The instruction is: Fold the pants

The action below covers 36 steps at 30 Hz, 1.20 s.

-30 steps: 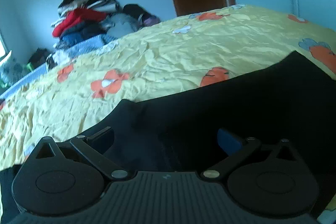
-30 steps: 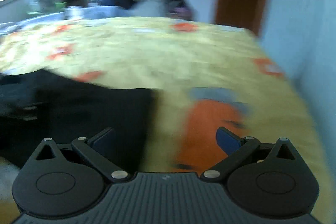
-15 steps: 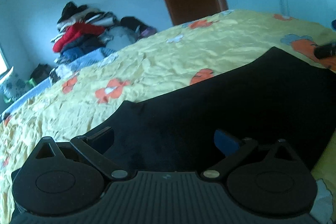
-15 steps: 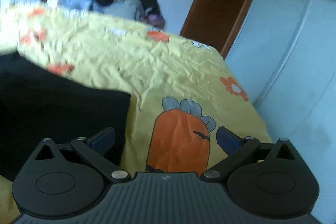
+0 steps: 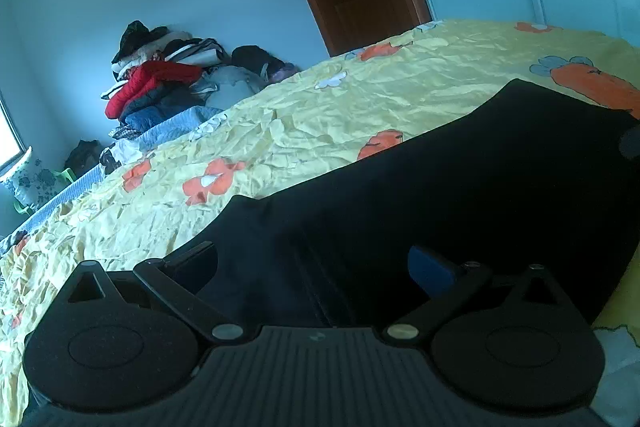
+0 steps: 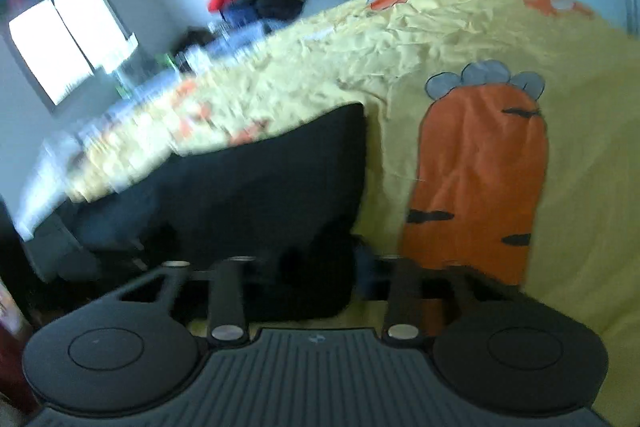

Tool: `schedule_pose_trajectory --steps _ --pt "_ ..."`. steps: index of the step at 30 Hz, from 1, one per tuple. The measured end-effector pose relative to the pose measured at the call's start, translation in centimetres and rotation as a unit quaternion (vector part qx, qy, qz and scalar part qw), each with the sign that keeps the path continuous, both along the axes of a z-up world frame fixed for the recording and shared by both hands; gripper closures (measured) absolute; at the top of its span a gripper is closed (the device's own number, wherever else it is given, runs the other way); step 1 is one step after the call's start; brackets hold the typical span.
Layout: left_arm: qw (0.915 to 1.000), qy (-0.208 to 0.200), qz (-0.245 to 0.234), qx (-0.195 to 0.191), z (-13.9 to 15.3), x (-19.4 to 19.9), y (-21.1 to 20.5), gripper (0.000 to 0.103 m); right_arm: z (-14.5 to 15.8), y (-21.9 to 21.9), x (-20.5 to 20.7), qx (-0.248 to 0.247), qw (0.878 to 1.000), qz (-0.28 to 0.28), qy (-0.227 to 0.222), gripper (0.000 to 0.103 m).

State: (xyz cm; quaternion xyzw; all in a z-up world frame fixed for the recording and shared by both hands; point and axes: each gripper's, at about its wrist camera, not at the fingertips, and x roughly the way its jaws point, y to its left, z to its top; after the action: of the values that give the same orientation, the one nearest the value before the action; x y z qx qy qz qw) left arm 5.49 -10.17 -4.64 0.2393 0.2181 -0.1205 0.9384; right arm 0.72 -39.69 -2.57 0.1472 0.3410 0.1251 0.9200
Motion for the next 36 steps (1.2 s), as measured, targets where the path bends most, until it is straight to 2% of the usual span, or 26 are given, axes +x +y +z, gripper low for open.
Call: schedule_pose_trajectory --steps 3,6,7,11,14,16,18,20,22,25,27,29,32,34,36 --pt "1.0 0.004 0.001 -0.006 0.3 -0.1 0.1 0.001 0.6 1.0 -1.0 -0.047 0.999 0.013 0.003 0.084" --pt "0.9998 0.009 -0.002 -0.02 0.7 -0.1 0.3 0.001 1.2 1.6 -1.9 -0.098 0.995 0.013 0.009 0.085" --pt "0.9997 0.01 -0.001 -0.023 0.7 -0.1 0.4 0.001 1.2 1.6 -2.0 -0.1 0.995 0.01 0.01 0.085" --pt "0.9998 -0.001 0.002 -0.021 1.1 0.0 0.6 0.001 1.6 0.5 -2.3 -0.081 0.996 -0.024 0.007 0.08" --pt "0.9996 0.001 0.011 -0.028 1.3 0.7 0.7 0.001 3.1 1.0 -2.6 -0.128 0.988 -0.076 -0.033 0.08" --pt "0.9992 0.02 0.019 -0.029 1.0 1.6 0.6 0.0 3.8 1.6 -2.2 -0.101 0.991 -0.058 -0.059 0.08" --pt "0.9984 0.043 0.024 -0.026 0.3 2.5 0.5 0.001 3.8 2.8 -1.1 -0.059 0.996 -0.016 -0.062 0.08" --pt "0.9968 0.052 0.031 -0.051 0.4 2.7 1.2 0.0 2.8 4.3 0.3 -0.069 0.996 0.01 -0.046 0.08" --pt "0.9941 0.072 0.037 -0.072 0.8 2.9 1.9 0.001 0.9 4.9 1.7 -0.099 0.995 0.003 -0.015 0.081" --pt "0.9912 0.083 0.043 -0.093 1.2 2.9 2.7 0.001 1.1 4.5 1.3 -0.075 0.996 -0.027 -0.028 0.079" --pt "0.9883 0.096 0.05 -0.107 1.0 3.0 3.1 0.001 1.9 5.0 0.9 -0.084 0.994 -0.036 -0.051 0.079" --pt "0.9834 0.115 0.053 -0.129 0.7 3.2 3.7 0.0 2.3 5.9 0.8 -0.093 0.994 -0.025 -0.06 0.079" --pt "0.9734 0.14 0.062 -0.17 0.6 3.6 5.0 0.0 1.6 7.2 2.0 -0.099 0.994 0.005 -0.043 0.077" --pt "0.9717 0.141 0.065 -0.178 0.5 3.6 5.5 0.0 0.8 8.1 2.4 -0.116 0.993 0.009 -0.03 0.076" --pt "0.9731 0.134 0.063 -0.176 0.4 3.3 5.5 0.0 0.4 8.6 2.1 -0.123 0.991 0.006 -0.044 0.074"
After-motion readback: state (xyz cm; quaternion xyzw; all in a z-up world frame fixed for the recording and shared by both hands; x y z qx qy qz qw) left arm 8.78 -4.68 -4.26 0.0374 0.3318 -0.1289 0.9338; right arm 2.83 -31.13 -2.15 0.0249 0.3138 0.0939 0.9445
